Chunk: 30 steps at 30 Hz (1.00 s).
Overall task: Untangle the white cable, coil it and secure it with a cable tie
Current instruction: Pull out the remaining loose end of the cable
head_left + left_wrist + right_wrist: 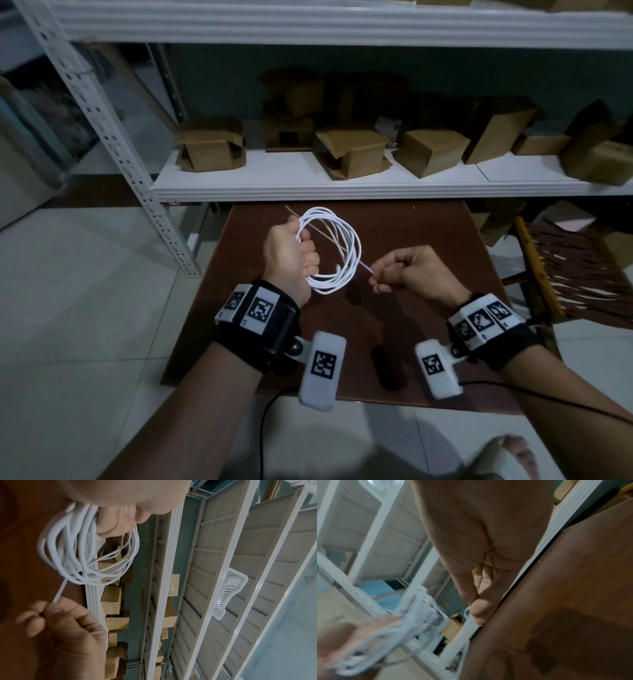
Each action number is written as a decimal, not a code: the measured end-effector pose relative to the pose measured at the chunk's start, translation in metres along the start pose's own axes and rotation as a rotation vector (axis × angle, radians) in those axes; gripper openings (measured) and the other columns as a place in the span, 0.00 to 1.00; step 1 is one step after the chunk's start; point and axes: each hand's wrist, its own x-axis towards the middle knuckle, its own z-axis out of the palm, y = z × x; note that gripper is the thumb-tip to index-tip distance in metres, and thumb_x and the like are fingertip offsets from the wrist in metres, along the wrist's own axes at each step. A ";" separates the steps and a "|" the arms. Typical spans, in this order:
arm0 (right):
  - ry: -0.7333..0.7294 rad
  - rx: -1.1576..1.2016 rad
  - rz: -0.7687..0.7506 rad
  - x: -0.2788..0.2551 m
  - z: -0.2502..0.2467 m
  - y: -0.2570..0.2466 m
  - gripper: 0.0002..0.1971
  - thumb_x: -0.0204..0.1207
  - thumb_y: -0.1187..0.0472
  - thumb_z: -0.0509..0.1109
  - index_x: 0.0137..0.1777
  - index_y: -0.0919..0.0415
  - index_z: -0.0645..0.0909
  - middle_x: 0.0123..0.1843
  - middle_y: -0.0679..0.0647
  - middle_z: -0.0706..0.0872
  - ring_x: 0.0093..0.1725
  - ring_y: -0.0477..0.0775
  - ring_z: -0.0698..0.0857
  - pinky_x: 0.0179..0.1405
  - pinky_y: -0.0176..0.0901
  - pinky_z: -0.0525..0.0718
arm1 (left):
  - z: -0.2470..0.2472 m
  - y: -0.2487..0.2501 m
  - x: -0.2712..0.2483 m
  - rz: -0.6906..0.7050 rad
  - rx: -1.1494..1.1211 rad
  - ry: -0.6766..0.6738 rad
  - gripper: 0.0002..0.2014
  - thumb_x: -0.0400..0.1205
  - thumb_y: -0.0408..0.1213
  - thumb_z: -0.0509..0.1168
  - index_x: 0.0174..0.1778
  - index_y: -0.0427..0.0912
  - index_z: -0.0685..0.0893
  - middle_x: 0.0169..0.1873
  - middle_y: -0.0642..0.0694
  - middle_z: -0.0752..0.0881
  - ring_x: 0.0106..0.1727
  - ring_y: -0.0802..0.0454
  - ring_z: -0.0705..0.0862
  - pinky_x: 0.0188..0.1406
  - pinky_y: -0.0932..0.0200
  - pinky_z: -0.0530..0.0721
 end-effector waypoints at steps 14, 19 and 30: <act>0.097 0.247 -0.085 -0.023 0.007 -0.032 0.06 0.76 0.80 0.75 0.52 0.78 0.87 0.45 0.73 0.93 0.38 0.56 0.94 0.42 0.36 0.93 | -0.001 0.003 -0.002 0.027 0.011 0.034 0.22 0.94 0.49 0.55 0.34 0.46 0.70 0.18 0.54 0.61 0.14 0.59 0.57 0.11 0.65 0.53; 0.166 0.437 -0.058 -0.021 0.011 -0.036 0.12 0.72 0.81 0.78 0.55 0.77 0.87 0.47 0.72 0.93 0.40 0.59 0.95 0.44 0.40 0.94 | 0.000 0.001 0.003 0.013 0.031 0.048 0.22 0.94 0.49 0.55 0.33 0.46 0.70 0.17 0.54 0.62 0.13 0.59 0.57 0.09 0.65 0.53; 0.210 0.381 -0.075 -0.021 0.001 -0.036 0.05 0.75 0.74 0.79 0.50 0.69 0.89 0.40 0.60 0.94 0.32 0.46 0.89 0.33 0.29 0.87 | 0.003 -0.005 0.008 -0.009 0.034 0.018 0.22 0.94 0.50 0.55 0.34 0.46 0.70 0.17 0.55 0.62 0.13 0.59 0.57 0.08 0.65 0.54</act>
